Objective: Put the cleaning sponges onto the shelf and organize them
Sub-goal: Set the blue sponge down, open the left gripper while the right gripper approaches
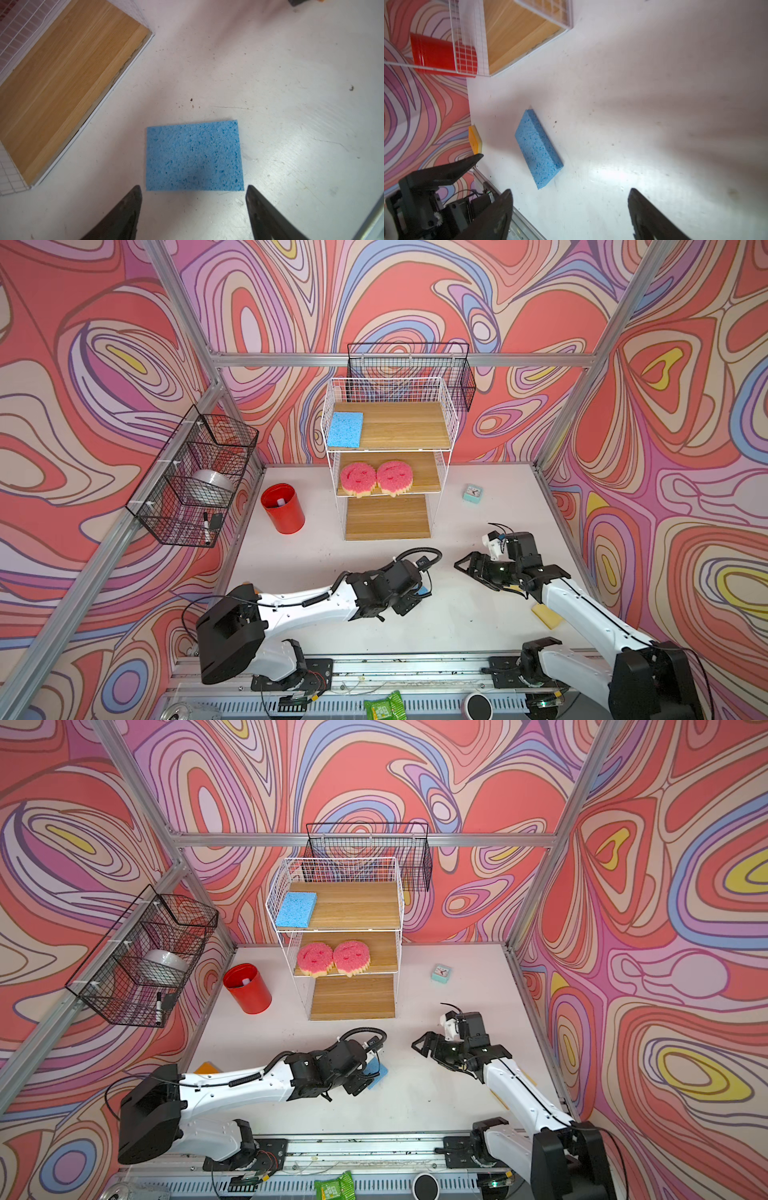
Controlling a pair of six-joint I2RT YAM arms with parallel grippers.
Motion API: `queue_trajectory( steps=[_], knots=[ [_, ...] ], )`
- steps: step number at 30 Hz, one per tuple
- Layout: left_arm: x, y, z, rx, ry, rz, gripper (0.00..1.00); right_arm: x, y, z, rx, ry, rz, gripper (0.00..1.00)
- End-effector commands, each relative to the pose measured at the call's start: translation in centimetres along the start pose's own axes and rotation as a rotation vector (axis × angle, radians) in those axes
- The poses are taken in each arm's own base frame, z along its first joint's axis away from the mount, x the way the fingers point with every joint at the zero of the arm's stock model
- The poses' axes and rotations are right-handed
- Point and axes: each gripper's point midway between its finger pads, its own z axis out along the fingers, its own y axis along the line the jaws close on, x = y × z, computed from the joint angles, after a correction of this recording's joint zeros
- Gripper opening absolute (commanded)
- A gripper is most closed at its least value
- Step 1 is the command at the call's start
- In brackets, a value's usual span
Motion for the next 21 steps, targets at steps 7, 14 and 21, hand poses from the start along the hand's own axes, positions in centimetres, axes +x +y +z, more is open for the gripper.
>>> queue_trajectory(
  steps=[7,14,21],
  knots=[
    [3.2,2.7,-1.2,0.02,-0.045,-0.641,0.8,0.7,2.6,3.8,-0.044,0.1,-0.057,0.86],
    [3.2,2.8,-0.1,0.089,-0.077,-0.75,0.81,1.9,3.2,6.3,-0.006,0.146,-0.068,0.83],
    [6.2,2.9,2.5,0.109,-0.045,-0.813,0.81,2.9,3.1,8.3,0.009,0.187,-0.065,0.84]
  ],
)
